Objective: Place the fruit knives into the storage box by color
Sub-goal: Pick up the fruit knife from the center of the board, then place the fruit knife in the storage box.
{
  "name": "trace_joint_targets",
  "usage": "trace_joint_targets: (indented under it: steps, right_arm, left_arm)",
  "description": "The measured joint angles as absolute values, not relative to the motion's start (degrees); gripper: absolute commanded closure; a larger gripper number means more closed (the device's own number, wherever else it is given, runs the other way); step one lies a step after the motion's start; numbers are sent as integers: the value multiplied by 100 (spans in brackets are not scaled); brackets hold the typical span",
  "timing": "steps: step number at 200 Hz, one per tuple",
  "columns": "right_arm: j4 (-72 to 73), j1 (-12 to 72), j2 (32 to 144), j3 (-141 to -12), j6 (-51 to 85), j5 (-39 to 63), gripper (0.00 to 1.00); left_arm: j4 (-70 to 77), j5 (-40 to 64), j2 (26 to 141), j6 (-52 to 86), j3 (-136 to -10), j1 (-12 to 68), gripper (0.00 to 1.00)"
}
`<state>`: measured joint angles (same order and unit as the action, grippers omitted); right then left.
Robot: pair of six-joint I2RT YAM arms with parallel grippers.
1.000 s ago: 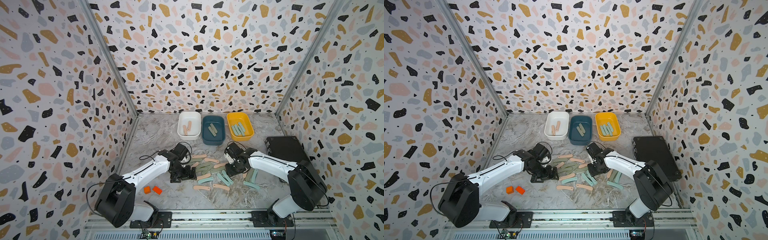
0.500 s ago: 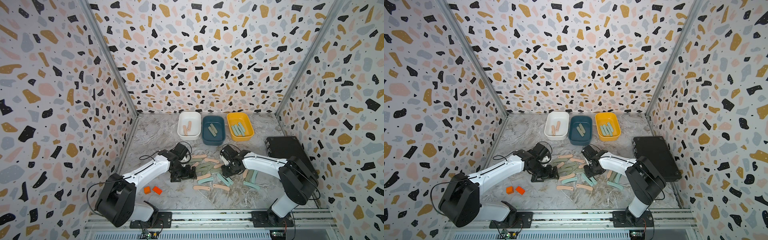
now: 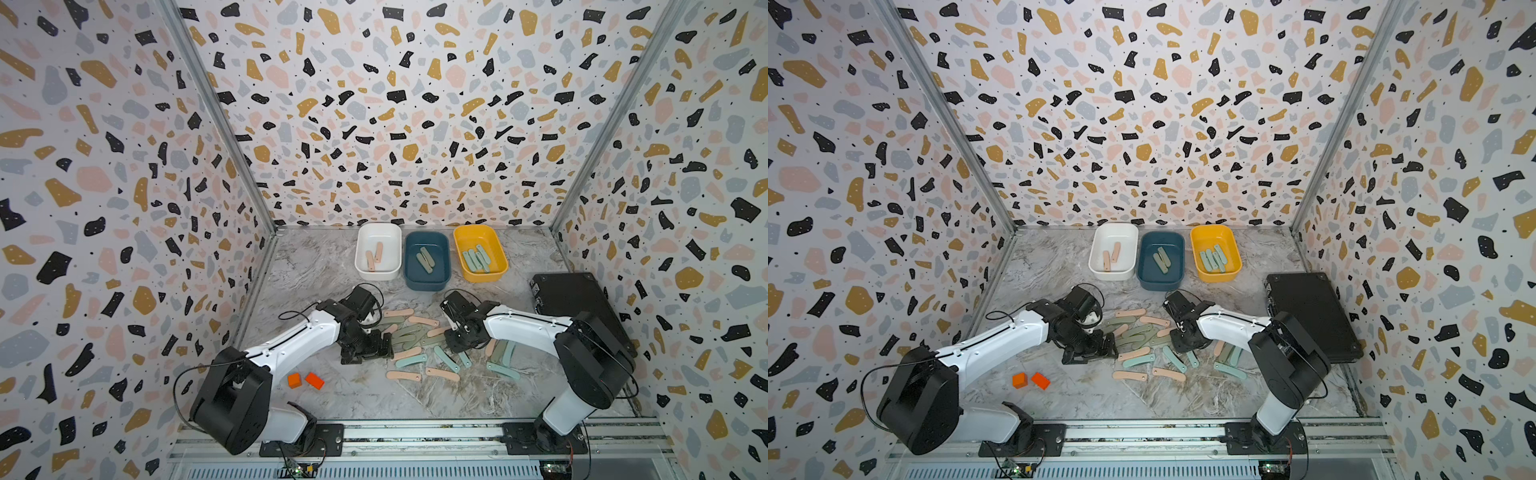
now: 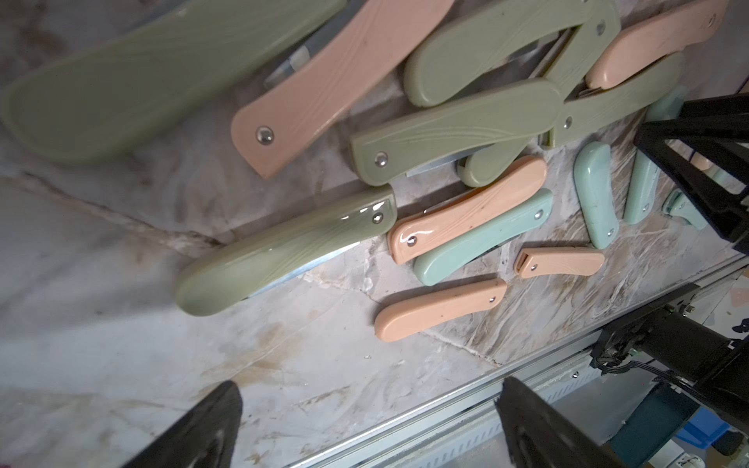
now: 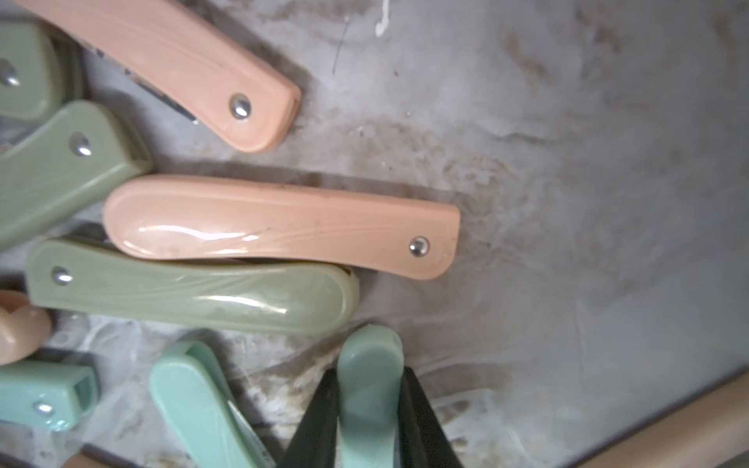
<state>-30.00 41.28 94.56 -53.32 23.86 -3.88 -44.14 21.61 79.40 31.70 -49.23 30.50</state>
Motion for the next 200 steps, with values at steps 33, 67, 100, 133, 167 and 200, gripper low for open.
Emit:
trace_joint_targets:
  steps: [33, 67, 100, 133, 167, 200]
  right_arm:
    - [-3470, 4060, 9417, -5483, 2386, -729, 82]
    - [-3942, 3420, 9437, -6495, 2158, -808, 83]
    - [-4042, 2532, 10029, -8458, 1798, -821, 83]
    - [-4053, 1870, 11266, -10383, 1481, -829, 83]
    - [-4248, 1441, 12790, -12110, 1229, -812, 82]
    - [-4515, 1247, 13933, -13161, 1100, -681, 79]
  left_arm:
    - [-4464, 2102, 7940, 3148, -4984, 3050, 1]
    - [-4560, 2047, 7948, 3079, -5249, 3050, 1]
    - [-4591, 2051, 8143, 2969, -5555, 3050, 1]
    - [-4663, 2051, 8471, 2856, -5710, 3050, 1]
    - [-4783, 2045, 8726, 2692, -5964, 3050, 1]
    - [-4869, 2038, 8877, 2571, -6149, 3050, 1]
